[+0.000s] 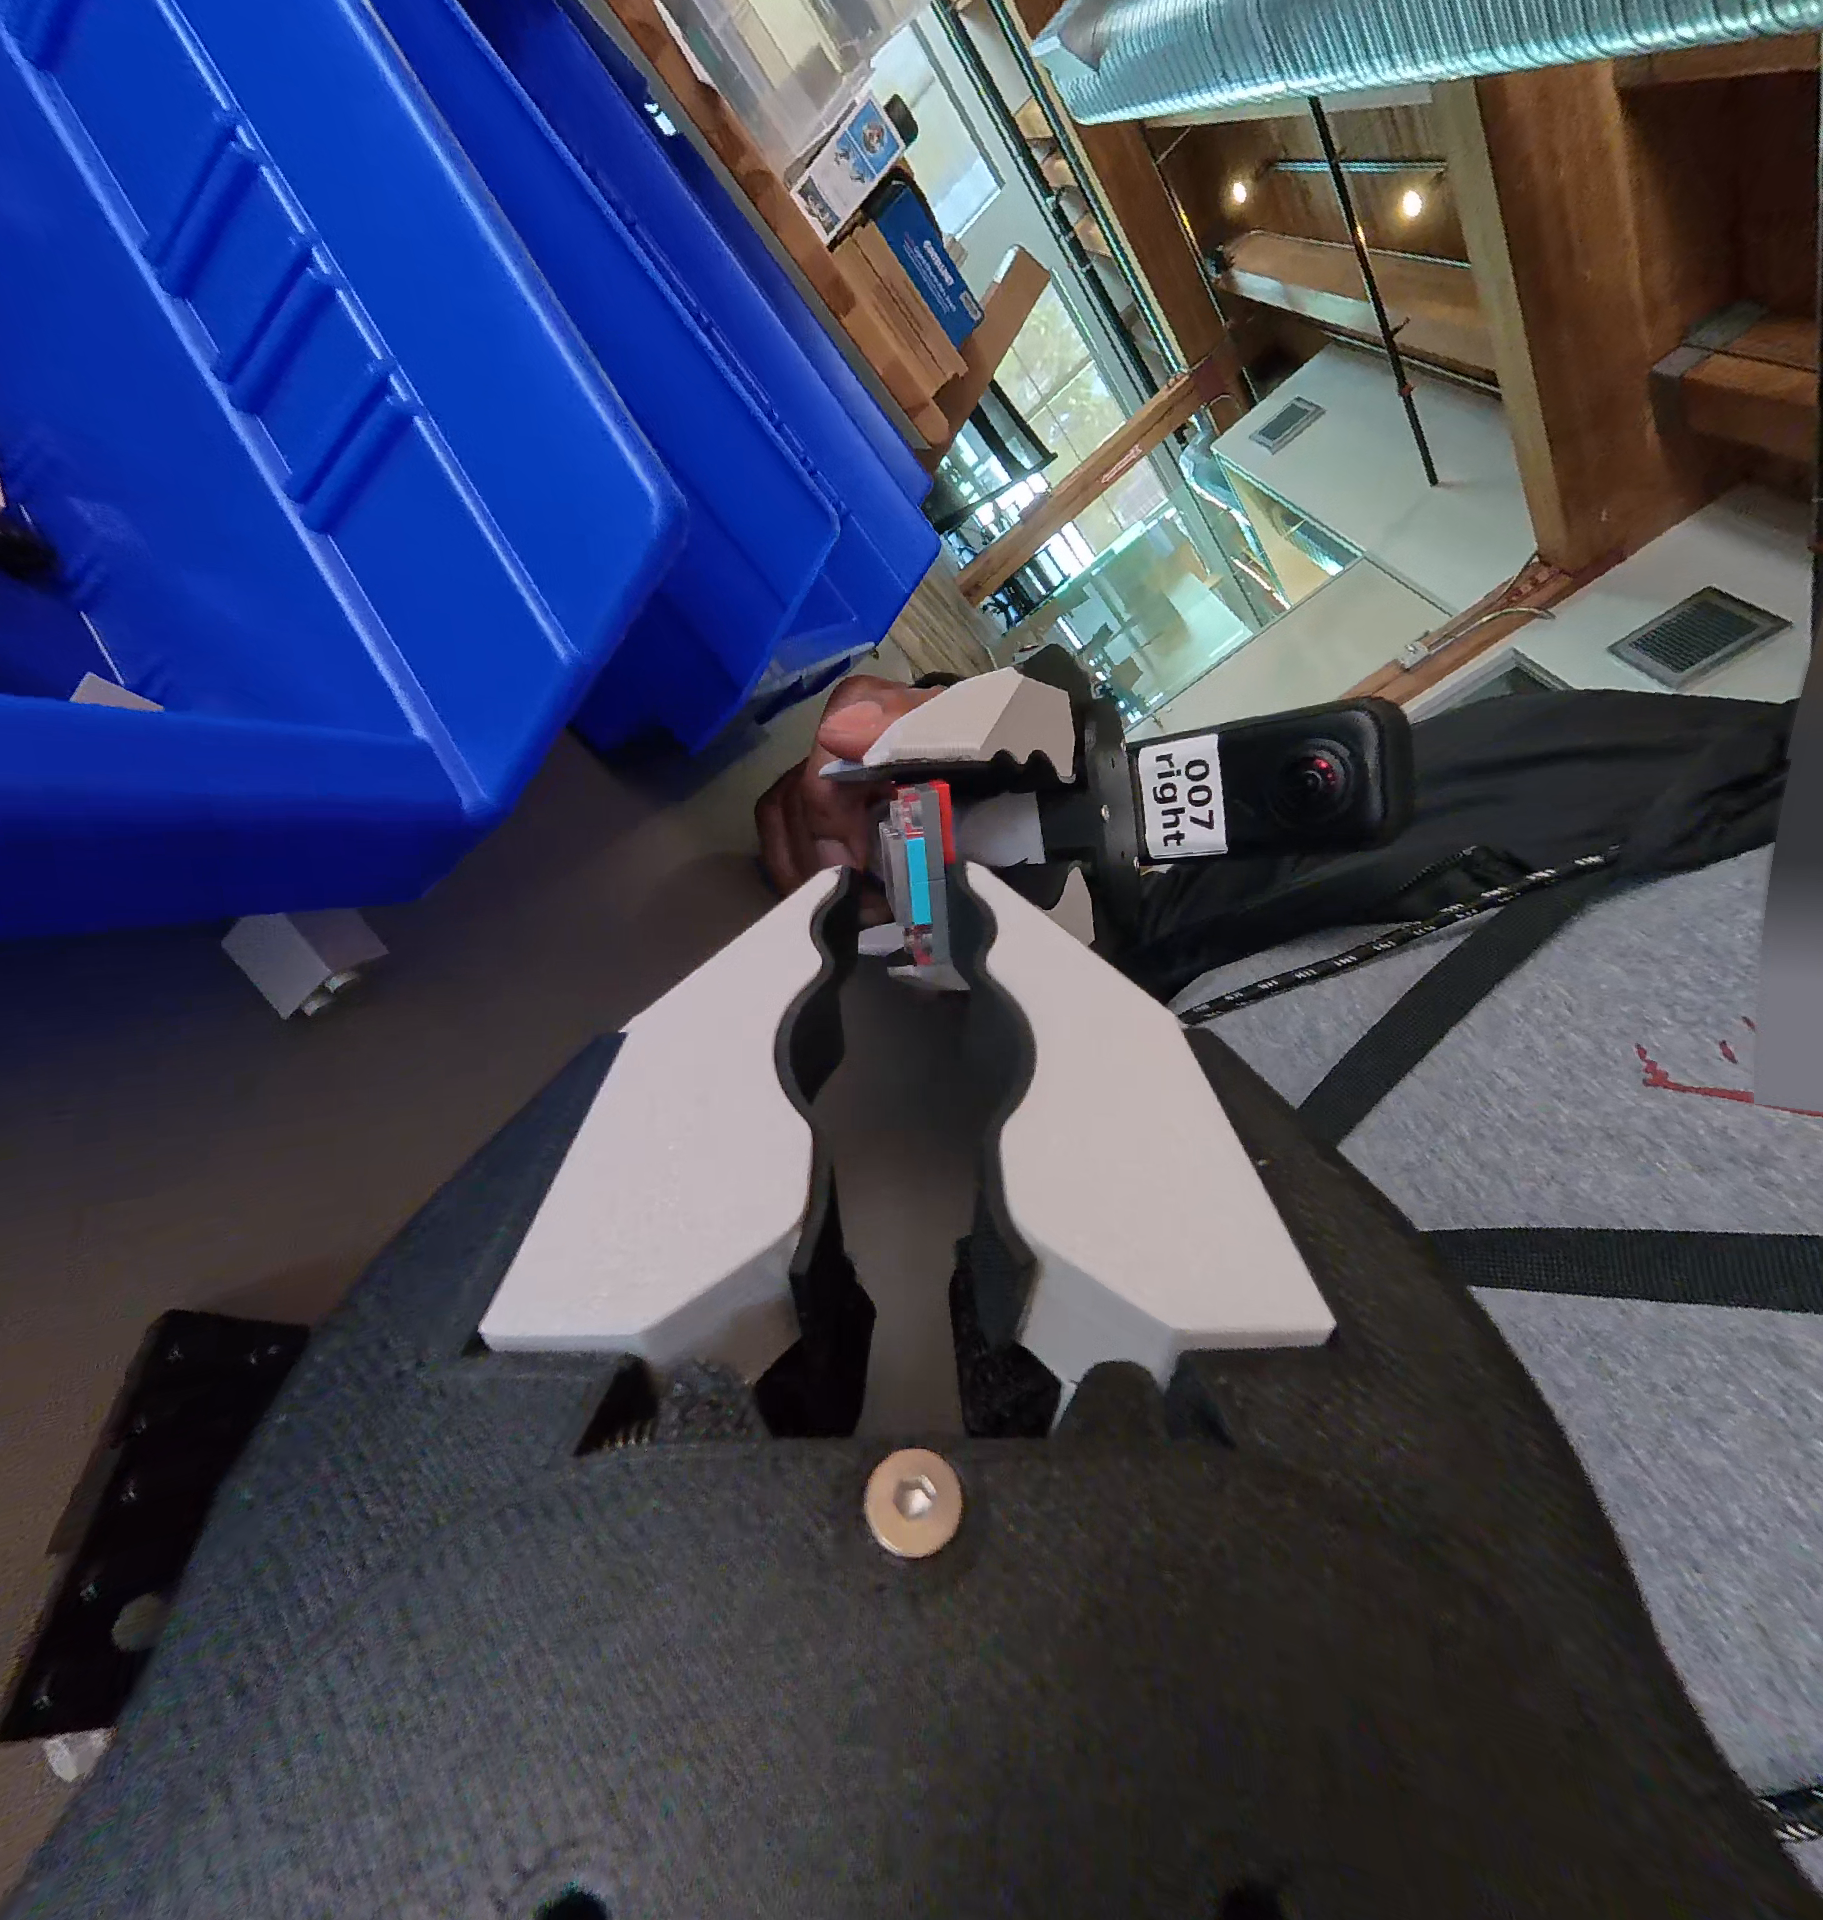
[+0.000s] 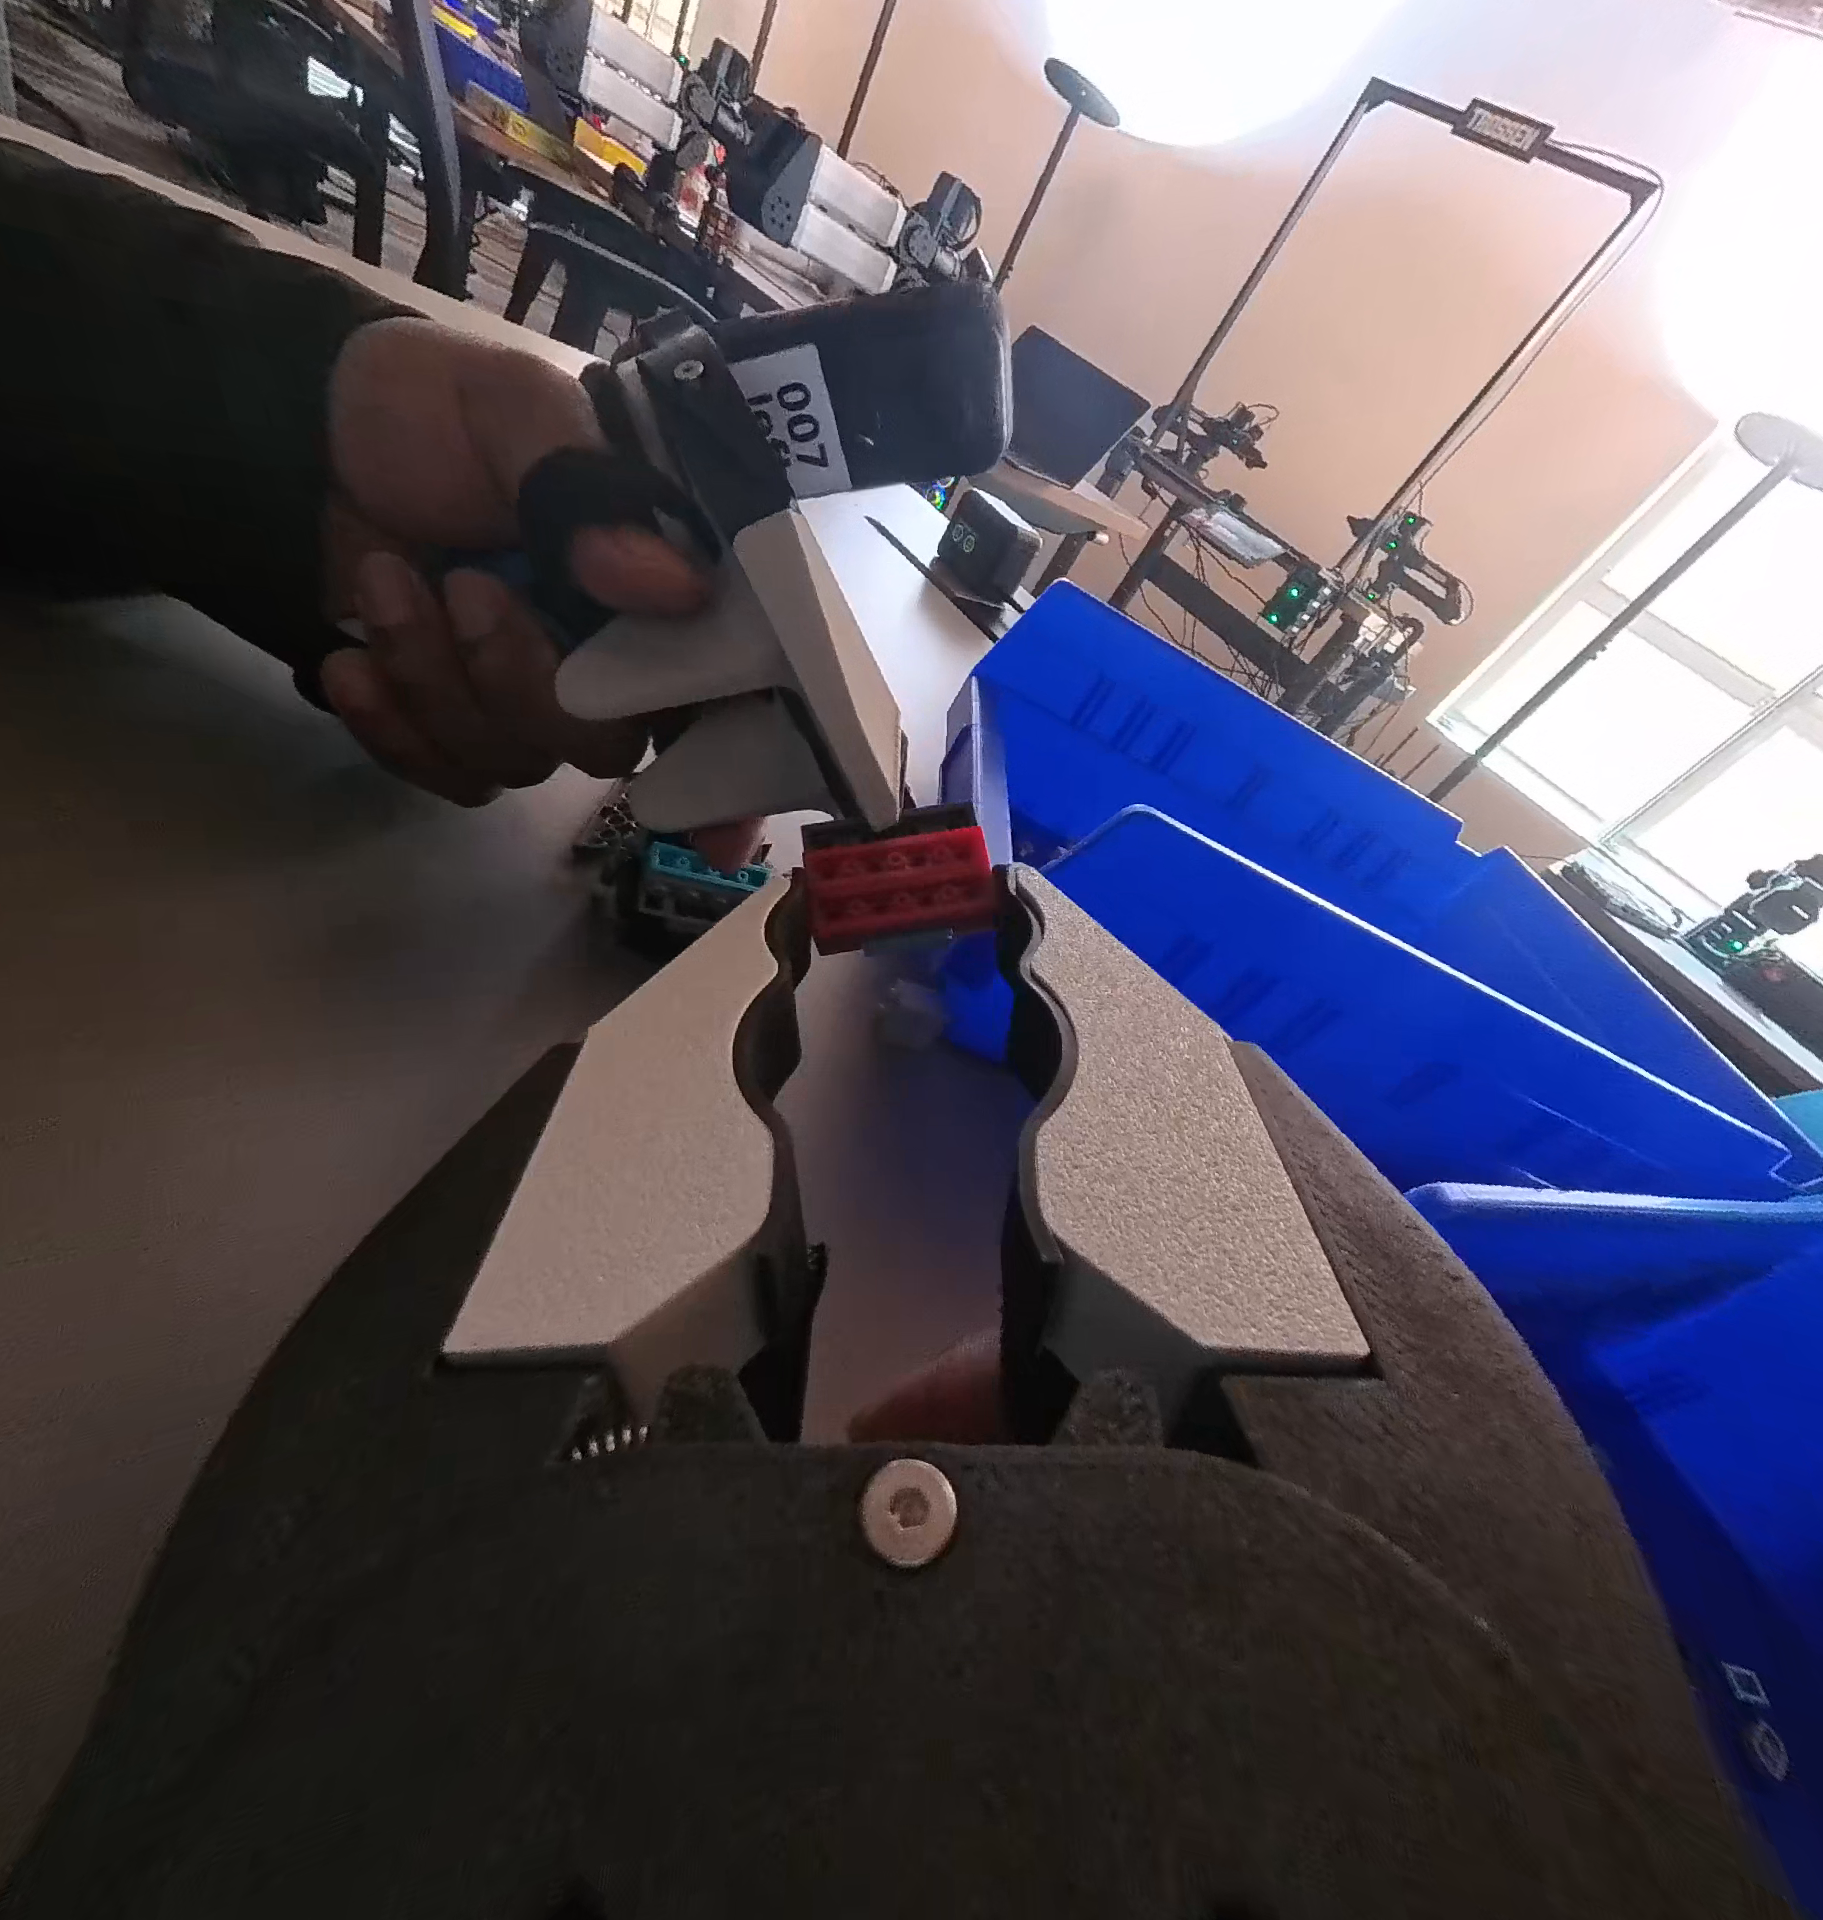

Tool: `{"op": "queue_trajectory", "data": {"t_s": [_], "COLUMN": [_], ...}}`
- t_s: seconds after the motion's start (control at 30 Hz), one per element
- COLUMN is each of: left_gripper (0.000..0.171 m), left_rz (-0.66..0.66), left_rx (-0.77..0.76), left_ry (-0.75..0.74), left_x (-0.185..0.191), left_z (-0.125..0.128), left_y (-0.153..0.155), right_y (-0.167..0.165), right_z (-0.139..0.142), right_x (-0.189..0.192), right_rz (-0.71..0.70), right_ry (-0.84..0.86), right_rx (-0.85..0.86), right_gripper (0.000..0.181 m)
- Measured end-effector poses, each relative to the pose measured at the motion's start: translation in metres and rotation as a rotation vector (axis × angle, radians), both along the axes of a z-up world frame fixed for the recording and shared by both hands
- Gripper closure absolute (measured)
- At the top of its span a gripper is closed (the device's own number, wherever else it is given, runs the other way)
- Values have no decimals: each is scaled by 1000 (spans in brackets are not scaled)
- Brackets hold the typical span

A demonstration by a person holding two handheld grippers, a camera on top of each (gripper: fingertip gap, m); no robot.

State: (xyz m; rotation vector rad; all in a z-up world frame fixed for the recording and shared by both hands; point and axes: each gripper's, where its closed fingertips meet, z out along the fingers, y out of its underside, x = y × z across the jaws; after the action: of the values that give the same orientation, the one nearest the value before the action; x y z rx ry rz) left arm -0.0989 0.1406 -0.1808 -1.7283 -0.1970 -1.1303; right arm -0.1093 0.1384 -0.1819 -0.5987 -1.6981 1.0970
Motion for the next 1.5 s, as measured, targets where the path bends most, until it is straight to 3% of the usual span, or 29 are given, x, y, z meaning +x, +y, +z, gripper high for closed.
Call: {"op": "queue_trajectory", "data": {"t_s": [0.43,0.63,0.83,1.03,1.5], "left_gripper": [162,162,162,162,162], "left_rz": [30,112,122,147,152], "left_rx": [-5,-48,-70,-106,-167], "left_ry": [126,327,424,431,318], "left_x": [0,-8,-2,-3,-1], "left_z": [-3,-14,-19,-24,-31], "left_y": [1,5,8,10,13], "right_y": [2,9,13,19,21], "right_z": [-3,-12,-23,-34,-40], "right_x": [-2,-9,-18,-24,-28], "right_rz": [-13,-79,-159,-226,-237], "right_ry": [4,-39,-46,-75,-100], "right_rx": [47,101,259,379,408], "right_gripper": [143,121,127,141,143]}}
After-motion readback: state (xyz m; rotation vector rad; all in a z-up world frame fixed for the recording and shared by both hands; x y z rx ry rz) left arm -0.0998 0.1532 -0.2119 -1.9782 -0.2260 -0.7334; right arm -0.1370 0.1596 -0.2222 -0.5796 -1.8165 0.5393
